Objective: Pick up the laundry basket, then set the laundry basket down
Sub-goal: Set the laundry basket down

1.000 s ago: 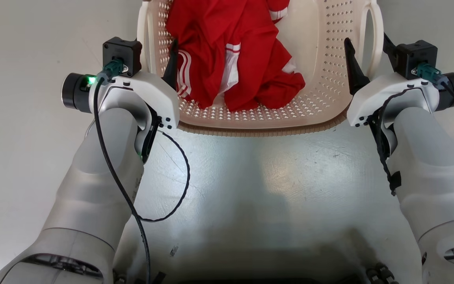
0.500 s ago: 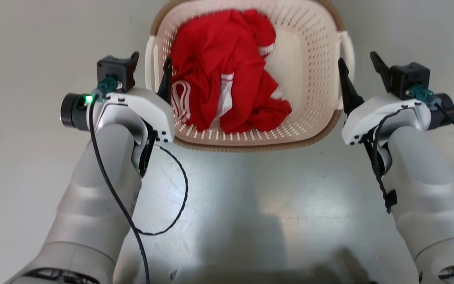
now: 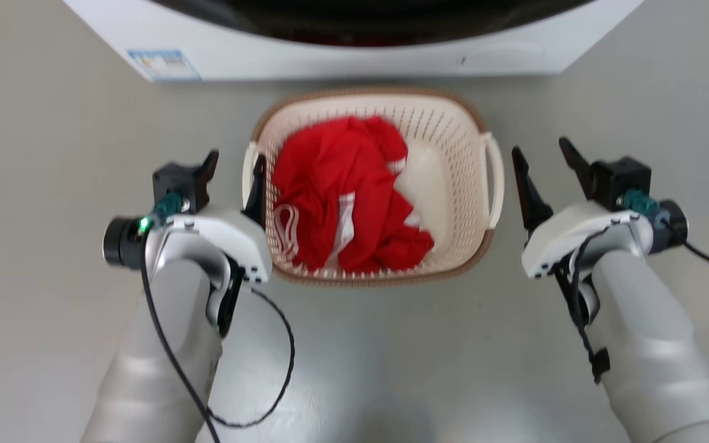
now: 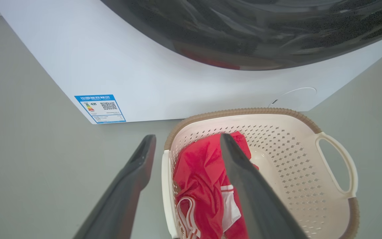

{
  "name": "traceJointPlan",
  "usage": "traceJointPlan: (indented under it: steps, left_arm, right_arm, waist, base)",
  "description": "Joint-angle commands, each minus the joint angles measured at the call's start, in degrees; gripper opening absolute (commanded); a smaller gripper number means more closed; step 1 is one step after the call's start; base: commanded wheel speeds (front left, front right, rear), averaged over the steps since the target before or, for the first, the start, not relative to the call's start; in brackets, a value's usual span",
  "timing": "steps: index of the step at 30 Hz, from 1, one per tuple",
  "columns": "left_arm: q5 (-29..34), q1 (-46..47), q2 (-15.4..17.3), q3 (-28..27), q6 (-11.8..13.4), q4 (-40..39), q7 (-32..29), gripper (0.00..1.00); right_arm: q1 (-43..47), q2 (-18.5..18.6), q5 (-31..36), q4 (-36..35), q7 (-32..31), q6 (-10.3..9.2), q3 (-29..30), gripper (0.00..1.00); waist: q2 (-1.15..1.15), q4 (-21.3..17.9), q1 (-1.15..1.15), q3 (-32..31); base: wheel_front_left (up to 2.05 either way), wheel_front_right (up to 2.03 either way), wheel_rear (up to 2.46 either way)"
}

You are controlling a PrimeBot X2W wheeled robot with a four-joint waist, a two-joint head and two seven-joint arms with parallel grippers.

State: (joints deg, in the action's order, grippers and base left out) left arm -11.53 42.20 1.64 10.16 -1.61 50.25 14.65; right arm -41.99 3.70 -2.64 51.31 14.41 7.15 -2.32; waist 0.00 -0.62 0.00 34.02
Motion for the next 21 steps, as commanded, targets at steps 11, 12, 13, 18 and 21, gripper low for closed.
traceJointPlan:
  steps: [11,12,13,18,21]
  left_arm:
    - [-1.69,-11.19,1.25,-2.64,-0.23,-7.03,0.35,1.00]
    - [-1.85,-11.96,1.25,-2.70,-0.01,-7.66,0.35,1.00]
    - [-2.11,-13.61,1.24,-2.84,0.22,-8.70,0.35,1.00]
    - [-3.03,-17.69,1.24,-2.92,0.42,-10.38,0.35,1.00]
    - [-3.56,-19.97,1.24,-2.69,0.58,-10.81,0.35,1.00]
  right_arm:
    - [8.98,-0.82,-0.77,-4.89,0.59,0.34,-2.19,1.00]
    - [9.56,-0.82,-1.04,-5.09,0.59,0.34,-2.42,1.00]
    - [10.70,-0.82,-1.03,-5.50,0.59,0.34,-2.64,1.00]
    - [13.70,-0.82,-1.76,-6.62,0.59,0.34,-3.62,1.00]
    - [15.68,-0.82,-2.01,-7.17,0.59,0.34,-4.11,1.00]
  waist:
    - [0.00,-1.46,0.00,-13.66]
    - [0.00,-1.51,0.00,-14.48]
    - [0.00,-1.60,0.00,-16.15]
    - [0.00,-1.72,0.00,-20.61]
    - [0.00,-1.86,0.00,-23.32]
  base:
    - [0.00,0.00,0.00]
    - [0.00,0.00,0.00]
    - [0.00,0.00,0.00]
    - [0.00,0.00,0.00]
    - [0.00,0.00,0.00]
